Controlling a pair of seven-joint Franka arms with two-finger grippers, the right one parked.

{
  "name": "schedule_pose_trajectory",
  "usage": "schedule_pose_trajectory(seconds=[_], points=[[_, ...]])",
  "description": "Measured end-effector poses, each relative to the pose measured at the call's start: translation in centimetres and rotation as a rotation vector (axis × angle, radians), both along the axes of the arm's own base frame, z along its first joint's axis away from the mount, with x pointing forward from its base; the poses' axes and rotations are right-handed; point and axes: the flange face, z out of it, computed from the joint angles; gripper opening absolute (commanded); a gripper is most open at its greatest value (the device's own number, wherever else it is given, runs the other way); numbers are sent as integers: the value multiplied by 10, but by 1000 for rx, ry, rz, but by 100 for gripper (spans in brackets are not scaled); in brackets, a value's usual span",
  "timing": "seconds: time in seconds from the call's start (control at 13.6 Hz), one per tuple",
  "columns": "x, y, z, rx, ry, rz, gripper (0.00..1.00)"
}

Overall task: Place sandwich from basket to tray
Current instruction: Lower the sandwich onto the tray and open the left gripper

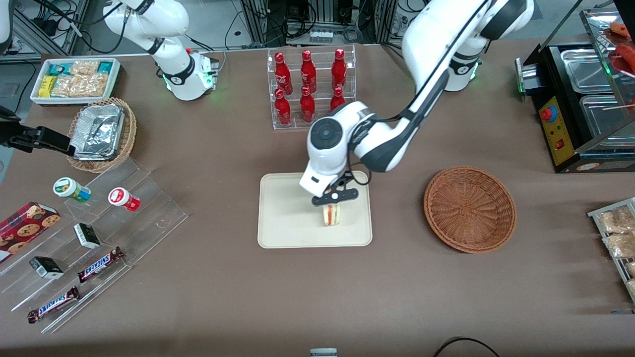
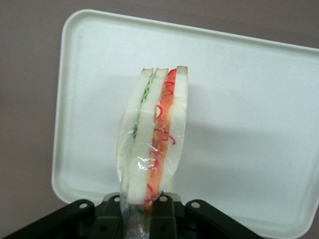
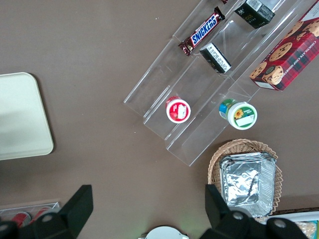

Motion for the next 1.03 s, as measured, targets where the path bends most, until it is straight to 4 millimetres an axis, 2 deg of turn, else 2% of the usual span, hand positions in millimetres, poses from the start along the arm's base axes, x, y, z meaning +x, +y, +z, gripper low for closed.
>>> schedule_pose_trajectory(seconds=[0.15, 0.37, 0.51, 0.59, 0.66, 0.73, 0.88, 1.03], points=[[-3, -16, -17, -6, 3, -10, 16], [-6, -34, -30, -19, -17, -36, 16], [-10, -39, -35, -4, -31, -59, 36], [-13, -41, -38, 6, -39, -72, 71], [-15, -42, -42, 13, -40, -81, 94], [-17, -43, -44, 17, -39, -85, 99], [-16, -44, -44, 16, -41, -86, 99], [-8, -43, -31, 1, -61, -75, 99]])
